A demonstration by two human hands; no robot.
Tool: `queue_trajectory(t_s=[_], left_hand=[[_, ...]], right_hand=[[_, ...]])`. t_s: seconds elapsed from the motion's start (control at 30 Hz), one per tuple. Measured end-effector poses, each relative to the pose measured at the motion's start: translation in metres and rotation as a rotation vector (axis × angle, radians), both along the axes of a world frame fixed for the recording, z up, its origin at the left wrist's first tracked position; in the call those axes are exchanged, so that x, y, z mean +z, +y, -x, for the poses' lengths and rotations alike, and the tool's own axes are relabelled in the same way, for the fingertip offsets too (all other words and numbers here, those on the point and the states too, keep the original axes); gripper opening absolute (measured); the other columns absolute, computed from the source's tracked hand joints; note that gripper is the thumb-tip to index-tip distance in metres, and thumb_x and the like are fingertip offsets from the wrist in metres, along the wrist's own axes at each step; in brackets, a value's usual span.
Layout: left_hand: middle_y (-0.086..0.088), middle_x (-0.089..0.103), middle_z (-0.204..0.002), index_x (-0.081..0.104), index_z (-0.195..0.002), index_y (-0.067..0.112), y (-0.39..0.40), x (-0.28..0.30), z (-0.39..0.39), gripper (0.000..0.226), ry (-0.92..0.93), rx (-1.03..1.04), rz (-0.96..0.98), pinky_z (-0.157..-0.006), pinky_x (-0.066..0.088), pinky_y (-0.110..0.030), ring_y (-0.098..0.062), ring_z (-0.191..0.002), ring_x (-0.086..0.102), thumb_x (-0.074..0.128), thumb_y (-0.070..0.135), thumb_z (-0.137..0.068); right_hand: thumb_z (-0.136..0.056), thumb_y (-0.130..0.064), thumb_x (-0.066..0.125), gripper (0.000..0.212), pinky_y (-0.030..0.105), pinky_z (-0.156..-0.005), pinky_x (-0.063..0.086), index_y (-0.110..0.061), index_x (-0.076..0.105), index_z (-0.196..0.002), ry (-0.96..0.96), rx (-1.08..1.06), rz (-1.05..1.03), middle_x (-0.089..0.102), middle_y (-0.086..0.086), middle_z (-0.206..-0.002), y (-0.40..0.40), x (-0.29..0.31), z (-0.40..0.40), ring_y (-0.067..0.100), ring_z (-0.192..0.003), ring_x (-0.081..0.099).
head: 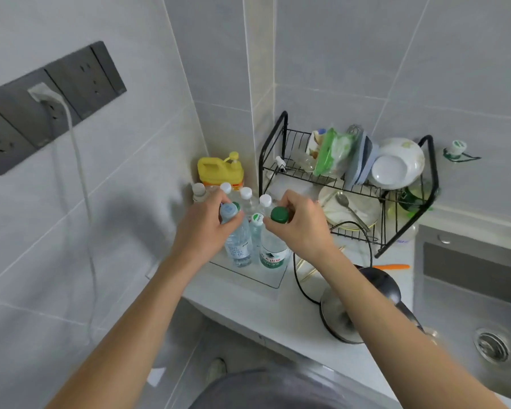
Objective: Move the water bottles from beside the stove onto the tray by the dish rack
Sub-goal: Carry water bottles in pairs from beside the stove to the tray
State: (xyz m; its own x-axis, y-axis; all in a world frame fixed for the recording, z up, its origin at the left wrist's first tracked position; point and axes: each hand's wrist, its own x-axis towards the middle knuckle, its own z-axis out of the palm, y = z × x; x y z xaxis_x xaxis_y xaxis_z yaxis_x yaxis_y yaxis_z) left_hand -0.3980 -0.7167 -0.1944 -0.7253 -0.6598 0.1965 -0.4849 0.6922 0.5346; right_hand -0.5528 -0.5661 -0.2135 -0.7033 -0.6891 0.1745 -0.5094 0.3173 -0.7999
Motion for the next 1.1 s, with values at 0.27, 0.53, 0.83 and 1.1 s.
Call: queue_trajectory(t_s=[0.27, 0.53, 0.83, 1.1], left_hand=[[0.003, 0.061, -0.071, 0.049, -0.089, 0.026, -0.042, -0.047, 0.013, 0.033, -0.113, -0.215, -0.037, -0.065, 0.052, -0.041, -0.023, -0.07, 0.061, 0.072, 0.049, -0.091], [0.01, 0.05, -0.07, 0.045, -0.096, 0.022, -0.058, -0.083, 0.026, 0.036, -0.263, -0.426, -0.076, -0.055, 0.029, -0.035, -0.02, -0.071, 0.053, 0.074, 0.044, -0.093], [0.006, 0.052, -0.075, 0.046, -0.098, 0.021, -0.054, -0.112, 0.043, 0.036, -0.257, -0.535, -0.116, -0.07, 0.049, -0.042, -0.029, -0.078, 0.061, 0.077, 0.038, -0.092], [0.004, 0.055, -0.074, 0.047, -0.106, 0.021, -0.061, -0.122, 0.045, 0.033, -0.264, -0.565, -0.109, -0.062, 0.042, -0.038, -0.029, -0.072, 0.059, 0.074, 0.036, -0.094]], right_hand=[[-0.076, -0.037, 0.084, 0.034, 0.043, -0.065, 0.055, -0.019, 0.055, -0.083, -0.018, -0.157, -0.214, 0.066, 0.0, -0.073, -0.014, -0.036, -0.023, 0.025, -0.072, 0.061], [-0.078, -0.035, 0.085, 0.034, 0.039, -0.067, 0.053, -0.02, 0.056, -0.088, -0.048, -0.26, -0.345, 0.064, -0.002, -0.078, -0.021, -0.056, -0.035, 0.024, -0.075, 0.06], [-0.086, -0.039, 0.081, 0.033, 0.032, -0.068, 0.047, -0.023, 0.054, -0.096, -0.01, -0.278, -0.491, 0.068, 0.0, -0.09, -0.024, -0.079, -0.039, 0.023, -0.081, 0.062], [-0.089, -0.041, 0.077, 0.036, 0.039, -0.073, 0.054, -0.02, 0.052, -0.102, 0.081, -0.236, -0.529, 0.068, 0.004, -0.092, -0.03, -0.09, -0.042, 0.028, -0.081, 0.061]])
